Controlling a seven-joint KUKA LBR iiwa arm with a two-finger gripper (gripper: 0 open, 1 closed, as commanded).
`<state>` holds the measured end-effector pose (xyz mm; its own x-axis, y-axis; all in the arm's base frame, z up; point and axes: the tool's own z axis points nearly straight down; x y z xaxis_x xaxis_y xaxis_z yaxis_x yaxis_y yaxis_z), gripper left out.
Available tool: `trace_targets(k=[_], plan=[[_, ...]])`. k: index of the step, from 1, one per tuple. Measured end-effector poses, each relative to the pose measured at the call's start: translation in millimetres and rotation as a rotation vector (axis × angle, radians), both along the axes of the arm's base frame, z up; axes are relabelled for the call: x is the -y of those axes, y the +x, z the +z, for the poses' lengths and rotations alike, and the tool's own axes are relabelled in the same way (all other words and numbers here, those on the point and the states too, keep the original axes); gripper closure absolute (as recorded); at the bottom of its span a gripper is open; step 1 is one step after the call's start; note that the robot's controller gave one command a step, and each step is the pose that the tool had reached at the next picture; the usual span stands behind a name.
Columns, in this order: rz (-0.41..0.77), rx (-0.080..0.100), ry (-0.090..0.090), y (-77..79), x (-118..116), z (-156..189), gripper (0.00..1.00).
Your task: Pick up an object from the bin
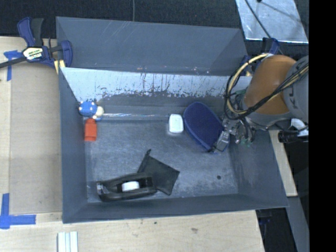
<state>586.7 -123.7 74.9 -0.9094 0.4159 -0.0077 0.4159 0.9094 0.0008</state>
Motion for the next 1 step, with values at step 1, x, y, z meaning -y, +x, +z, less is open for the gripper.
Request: trace_targets(k=[1], plan=[[0.001, 0.000, 0.001, 2.1, 0.7, 29.2, 1.00]])
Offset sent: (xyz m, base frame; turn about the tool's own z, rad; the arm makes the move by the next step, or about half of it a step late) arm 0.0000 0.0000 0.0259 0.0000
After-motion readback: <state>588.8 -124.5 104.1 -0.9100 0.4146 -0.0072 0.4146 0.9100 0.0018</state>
